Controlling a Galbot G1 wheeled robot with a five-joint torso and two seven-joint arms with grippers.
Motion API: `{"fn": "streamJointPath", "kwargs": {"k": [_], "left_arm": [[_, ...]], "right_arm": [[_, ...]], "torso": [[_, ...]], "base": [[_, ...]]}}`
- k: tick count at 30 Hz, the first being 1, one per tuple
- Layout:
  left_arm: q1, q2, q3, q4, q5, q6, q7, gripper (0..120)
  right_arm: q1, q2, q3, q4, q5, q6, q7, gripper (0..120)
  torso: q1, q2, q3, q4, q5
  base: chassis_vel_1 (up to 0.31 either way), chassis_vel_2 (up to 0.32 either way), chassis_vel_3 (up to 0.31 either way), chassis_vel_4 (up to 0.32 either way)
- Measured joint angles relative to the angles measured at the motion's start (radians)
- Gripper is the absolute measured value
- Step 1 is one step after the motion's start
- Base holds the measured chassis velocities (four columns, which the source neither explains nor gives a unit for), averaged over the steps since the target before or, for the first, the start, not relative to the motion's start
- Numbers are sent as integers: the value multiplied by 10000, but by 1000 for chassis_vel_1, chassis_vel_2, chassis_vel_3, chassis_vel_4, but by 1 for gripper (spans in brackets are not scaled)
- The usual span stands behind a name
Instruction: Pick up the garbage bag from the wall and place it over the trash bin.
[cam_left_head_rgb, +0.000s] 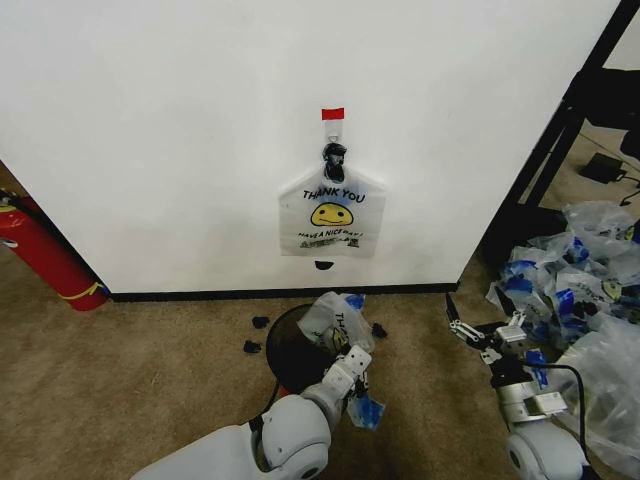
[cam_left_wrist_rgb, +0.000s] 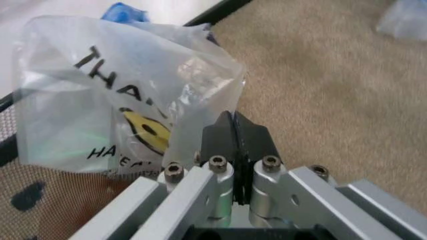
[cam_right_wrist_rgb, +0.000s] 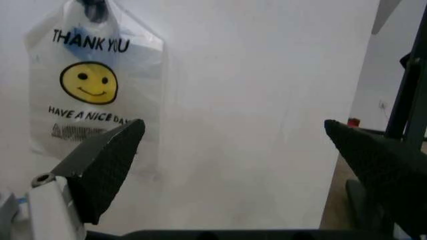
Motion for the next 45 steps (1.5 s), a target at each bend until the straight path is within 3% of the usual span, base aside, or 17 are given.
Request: {"fn": "streamJointPath", "kwargs": {"k": [9,13,18,21,27,36,43,45], "left_arm": [[1331,56,-1862,-246,162,-1039,-79,0],[1334,-93,-2047,-40,124,-1291,-19,0],[2048,-135,-2867,-102,397,-1430,28,0],[2537,-50,-3321,-182,693,-1533,111,0],[3140,-104,-4071,-107,994,-1850,187,0],[3704,-124,-4802,48,1292,-2090,272,0],[4124,-120,-5044,-18,1627,-2182,351,0],[4272,-158,-5096,-84,1755,-2198,355,0]], "right_arm": [[221,-319,-1096,-311,2566,-930,-723,100],[28,-412,-1141,-246,3190,-1471,-1033,100],[498,-1045,-2191,-128,5299,-3670,-2012,100],[1041,-1232,-2816,-190,6149,-4188,-2341,100],[1736,-1247,-3301,-279,6464,-4399,-3015,100],[2200,-1488,-3595,-236,6609,-4864,-2902,100],[2808,-1883,-4072,54,7062,-6060,-1865,100],[3275,-2029,-4359,266,7531,-7216,-1212,100]], "torso": [[0,0,0,9,5],[1,0,0,-11,-6],[0,0,0,4,-3],[0,0,0,3,2],[1,0,0,2,-1],[1,0,0,-1,1],[2,0,0,2,0],[1,0,0,1,0]], "base": [[0,0,0,0],[0,0,0,0],[0,0,0,0],[0,0,0,0],[0,0,0,0],[0,0,0,0],[0,0,0,0],[0,0,0,0]]}}
